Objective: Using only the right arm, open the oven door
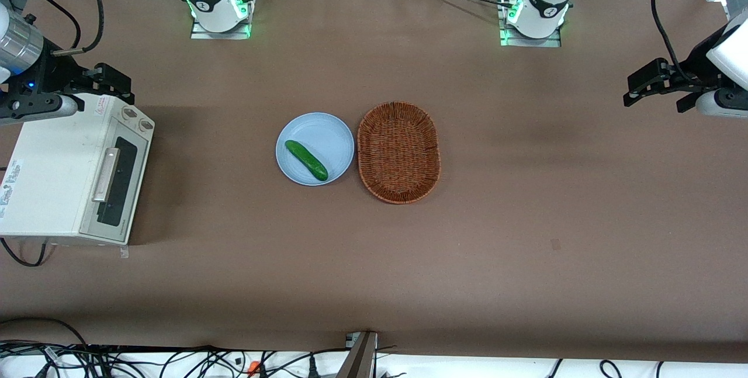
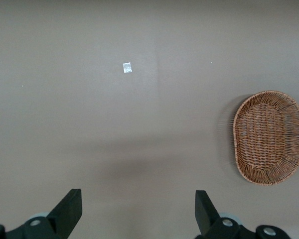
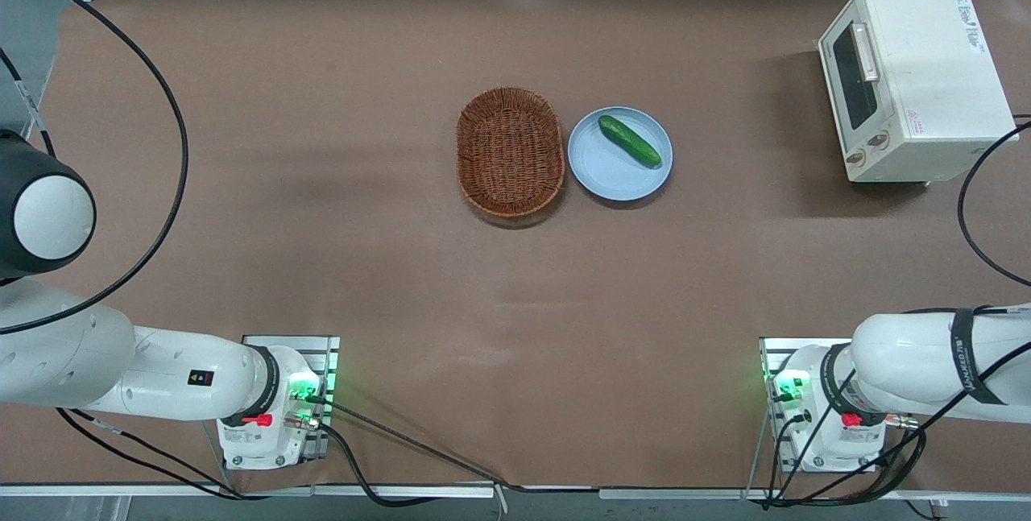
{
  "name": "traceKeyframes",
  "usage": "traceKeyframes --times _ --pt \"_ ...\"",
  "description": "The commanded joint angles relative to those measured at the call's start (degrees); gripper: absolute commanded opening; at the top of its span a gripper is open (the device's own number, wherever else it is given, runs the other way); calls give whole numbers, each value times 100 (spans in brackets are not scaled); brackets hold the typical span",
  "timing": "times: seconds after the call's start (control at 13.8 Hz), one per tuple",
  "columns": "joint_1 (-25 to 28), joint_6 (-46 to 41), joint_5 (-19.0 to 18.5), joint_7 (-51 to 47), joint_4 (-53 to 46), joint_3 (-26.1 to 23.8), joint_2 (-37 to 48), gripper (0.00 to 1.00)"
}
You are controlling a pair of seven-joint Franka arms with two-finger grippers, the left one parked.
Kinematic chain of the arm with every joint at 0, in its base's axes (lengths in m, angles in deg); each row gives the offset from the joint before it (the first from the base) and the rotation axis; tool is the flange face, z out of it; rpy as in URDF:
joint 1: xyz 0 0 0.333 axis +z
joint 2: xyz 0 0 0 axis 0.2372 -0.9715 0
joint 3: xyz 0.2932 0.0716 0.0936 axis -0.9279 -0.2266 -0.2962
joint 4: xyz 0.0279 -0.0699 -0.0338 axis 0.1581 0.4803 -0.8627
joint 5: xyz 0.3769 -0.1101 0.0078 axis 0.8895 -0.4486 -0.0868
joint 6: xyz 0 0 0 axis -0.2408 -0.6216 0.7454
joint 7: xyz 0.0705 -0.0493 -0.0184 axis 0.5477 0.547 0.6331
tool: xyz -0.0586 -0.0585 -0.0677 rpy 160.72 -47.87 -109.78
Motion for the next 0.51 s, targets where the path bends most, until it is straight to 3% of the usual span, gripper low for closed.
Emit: traceKeyframes --times 0.0,0.43 --pt "-95 -69 0 121 12 -73 48 100" --pt "-95 -43 -88 112 12 -73 39 100"
